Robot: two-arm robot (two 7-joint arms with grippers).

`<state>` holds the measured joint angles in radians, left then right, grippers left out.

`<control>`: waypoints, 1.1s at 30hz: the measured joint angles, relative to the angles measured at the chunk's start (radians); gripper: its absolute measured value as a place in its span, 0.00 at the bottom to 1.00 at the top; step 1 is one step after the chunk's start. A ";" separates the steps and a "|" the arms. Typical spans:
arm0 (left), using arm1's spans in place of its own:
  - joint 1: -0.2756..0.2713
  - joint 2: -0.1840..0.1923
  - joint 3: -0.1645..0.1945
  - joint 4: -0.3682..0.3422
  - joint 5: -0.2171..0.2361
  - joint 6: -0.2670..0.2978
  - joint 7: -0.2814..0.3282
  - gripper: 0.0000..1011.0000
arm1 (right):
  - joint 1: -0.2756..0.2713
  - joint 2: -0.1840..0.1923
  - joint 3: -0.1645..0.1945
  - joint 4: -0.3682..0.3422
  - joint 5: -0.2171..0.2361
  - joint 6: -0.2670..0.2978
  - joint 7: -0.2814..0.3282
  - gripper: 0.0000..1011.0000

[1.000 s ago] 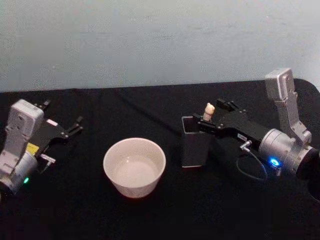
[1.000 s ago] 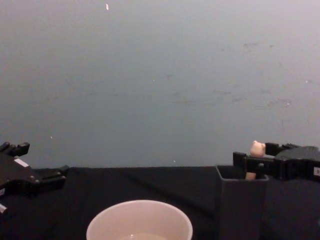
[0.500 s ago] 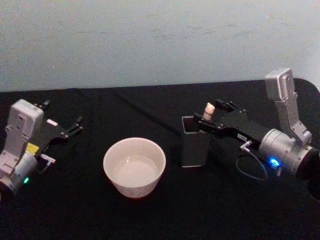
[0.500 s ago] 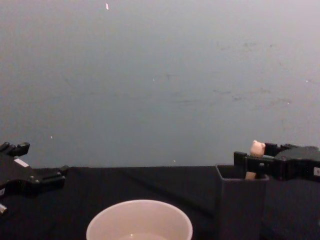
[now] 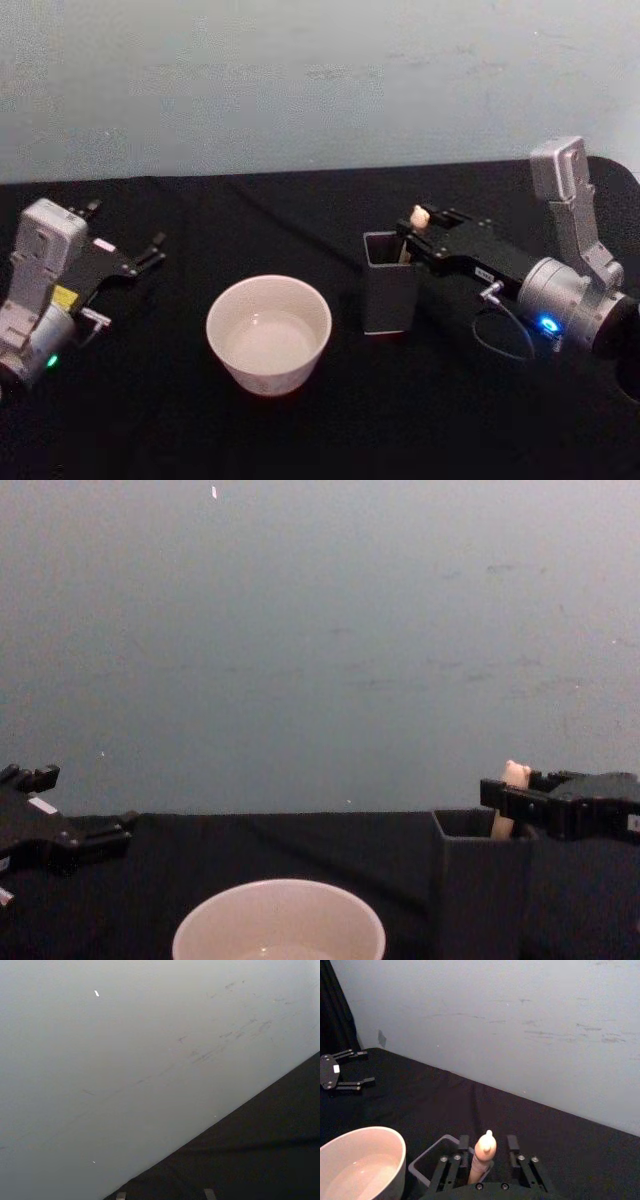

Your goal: Pick up the stirring spoon with one hand, stir inside the cup, then place it back in its original position.

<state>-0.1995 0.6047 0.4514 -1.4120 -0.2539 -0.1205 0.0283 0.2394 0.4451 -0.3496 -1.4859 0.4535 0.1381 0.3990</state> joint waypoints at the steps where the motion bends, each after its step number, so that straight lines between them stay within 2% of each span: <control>1: 0.000 0.000 0.000 0.000 0.000 0.000 0.000 0.99 | 0.000 0.000 0.000 0.000 0.000 0.000 0.000 0.46; 7: 0.000 0.000 0.000 0.000 0.000 0.000 0.000 0.99 | 0.000 0.000 0.000 0.000 0.000 0.000 0.000 0.26; 10: 0.000 0.000 0.000 0.000 0.000 0.000 0.000 0.99 | 0.000 0.000 0.000 0.000 0.000 0.000 0.000 0.22; 33: 0.000 0.000 0.000 0.000 0.000 0.000 0.000 0.99 | 0.000 0.000 0.000 0.000 0.000 0.000 0.000 0.22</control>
<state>-0.1995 0.6047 0.4514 -1.4120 -0.2539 -0.1205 0.0283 0.2395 0.4452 -0.3496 -1.4859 0.4535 0.1381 0.3991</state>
